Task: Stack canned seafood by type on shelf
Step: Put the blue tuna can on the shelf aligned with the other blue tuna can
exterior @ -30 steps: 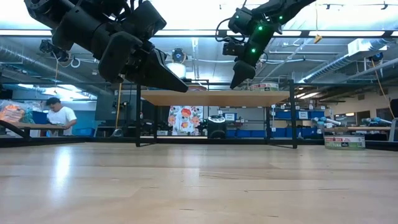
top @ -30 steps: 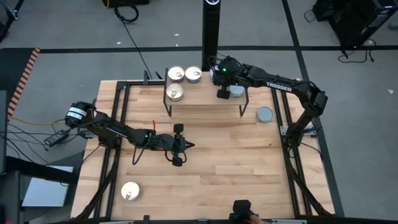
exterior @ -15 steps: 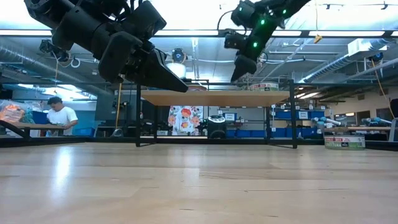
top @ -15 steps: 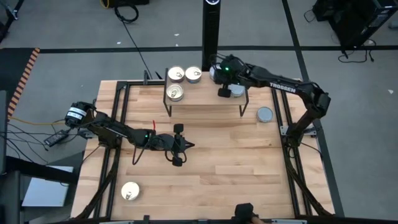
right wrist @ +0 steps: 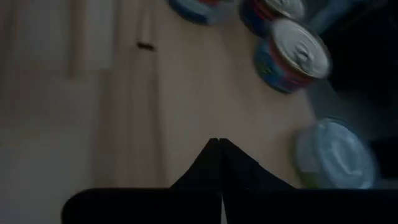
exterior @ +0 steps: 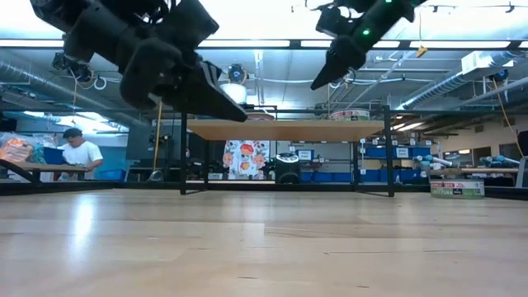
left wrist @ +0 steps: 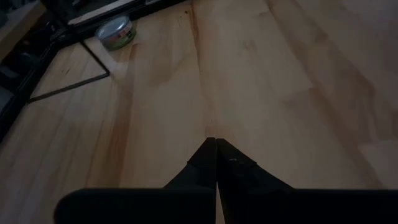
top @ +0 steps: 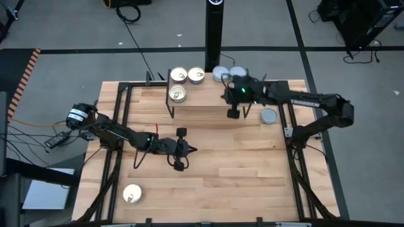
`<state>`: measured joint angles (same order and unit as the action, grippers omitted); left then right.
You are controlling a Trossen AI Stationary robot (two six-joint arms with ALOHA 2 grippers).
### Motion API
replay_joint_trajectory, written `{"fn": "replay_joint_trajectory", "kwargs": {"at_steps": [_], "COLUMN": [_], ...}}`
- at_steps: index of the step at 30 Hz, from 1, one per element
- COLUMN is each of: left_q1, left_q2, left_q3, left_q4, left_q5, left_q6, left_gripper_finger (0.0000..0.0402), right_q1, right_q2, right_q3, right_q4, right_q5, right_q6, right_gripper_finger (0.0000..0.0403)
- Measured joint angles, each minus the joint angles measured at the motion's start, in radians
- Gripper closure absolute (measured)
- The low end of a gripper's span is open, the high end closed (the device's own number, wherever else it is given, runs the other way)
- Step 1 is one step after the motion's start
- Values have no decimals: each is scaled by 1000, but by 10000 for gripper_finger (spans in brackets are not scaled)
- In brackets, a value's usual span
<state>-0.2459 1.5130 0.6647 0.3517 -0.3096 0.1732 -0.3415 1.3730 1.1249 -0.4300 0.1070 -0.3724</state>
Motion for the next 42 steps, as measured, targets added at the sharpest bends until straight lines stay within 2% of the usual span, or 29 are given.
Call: {"fn": "replay_joint_trajectory", "kwargs": {"at_steps": [4, 10, 12, 15, 17, 21, 27, 33, 38, 42], "left_q1": [-18, -46, -61, -85, -103, -161, -270, -386, -435, -464], "left_q2": [-34, -62, -63, -63, -63, -64, -64, -64, -64, -61], "left_q3": [73, 239, 305, 393, 440, 490, 493, 493, 493, 493], "left_q4": [-142, -609, -770, -982, -1073, -1219, -1352, -1380, -1406, -1405], "left_q5": [0, 5, 39, 146, 207, 266, 323, 322, 323, 337], "left_q6": [0, -86, -139, -217, -273, -422, -668, -811, -868, -838], "left_gripper_finger": [396, 396, 396, 396, 396, 396, 396, 396, 396, 396], "right_q1": [94, 246, 295, 358, 395, 461, 528, 558, 563, 563], "right_q2": [-98, -243, -274, -308, -318, -321, -311, -312, -312, -312], "right_q3": [-162, -337, -383, -437, -465, -486, -508, -527, -528, -528], "right_q4": [142, 289, 333, 396, 426, 437, 473, 515, 521, 523], "right_q5": [19, 118, 128, 143, 170, 239, 296, 296, 296, 295], "right_q6": [51, 165, 191, 221, 237, 264, 276, 276, 276, 275], "right_gripper_finger": [402, 402, 402, 402, 402, 401, 401, 400, 400, 400]}}
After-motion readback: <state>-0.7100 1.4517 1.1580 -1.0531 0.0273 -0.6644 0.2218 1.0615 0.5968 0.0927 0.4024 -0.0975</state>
